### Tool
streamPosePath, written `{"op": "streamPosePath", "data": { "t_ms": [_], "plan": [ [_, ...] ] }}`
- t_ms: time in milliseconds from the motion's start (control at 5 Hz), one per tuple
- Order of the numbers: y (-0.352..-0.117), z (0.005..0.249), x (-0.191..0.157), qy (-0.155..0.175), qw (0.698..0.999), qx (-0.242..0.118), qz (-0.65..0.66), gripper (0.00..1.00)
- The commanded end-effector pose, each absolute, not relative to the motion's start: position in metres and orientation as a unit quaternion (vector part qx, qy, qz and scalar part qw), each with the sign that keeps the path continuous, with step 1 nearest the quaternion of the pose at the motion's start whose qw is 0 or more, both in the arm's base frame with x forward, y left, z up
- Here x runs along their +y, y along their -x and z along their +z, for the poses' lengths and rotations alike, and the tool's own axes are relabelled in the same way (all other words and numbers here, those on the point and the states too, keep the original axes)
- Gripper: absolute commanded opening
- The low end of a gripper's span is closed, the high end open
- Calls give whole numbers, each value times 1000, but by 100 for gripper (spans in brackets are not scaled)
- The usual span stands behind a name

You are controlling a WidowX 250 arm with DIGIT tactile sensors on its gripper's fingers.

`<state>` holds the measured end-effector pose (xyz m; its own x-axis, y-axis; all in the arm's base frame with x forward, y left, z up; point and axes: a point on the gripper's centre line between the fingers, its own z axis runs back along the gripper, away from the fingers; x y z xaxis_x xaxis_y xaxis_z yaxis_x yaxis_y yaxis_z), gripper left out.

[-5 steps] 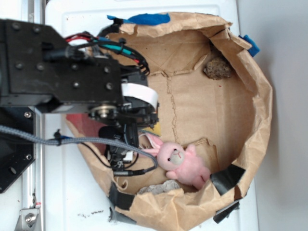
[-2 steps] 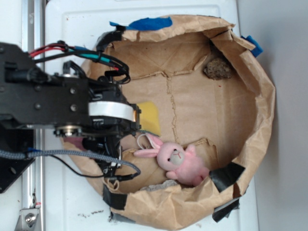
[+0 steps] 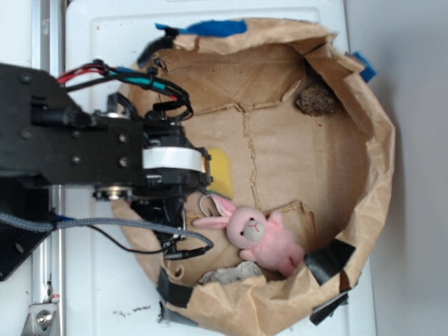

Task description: Grab the green sponge.

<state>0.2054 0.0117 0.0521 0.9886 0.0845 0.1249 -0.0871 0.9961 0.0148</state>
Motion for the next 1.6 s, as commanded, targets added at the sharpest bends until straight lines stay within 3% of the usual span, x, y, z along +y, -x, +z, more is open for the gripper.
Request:
{"op": "streamPosePath", "data": {
  "t_ms": [0,600,1400],
  "plan": [
    [-197,70,13,-12,994,-89,67,100],
    [-231,57,33,-39,991,-61,111,100],
    [-231,57,33,-39,991,-61,111,100]
  ]
}}
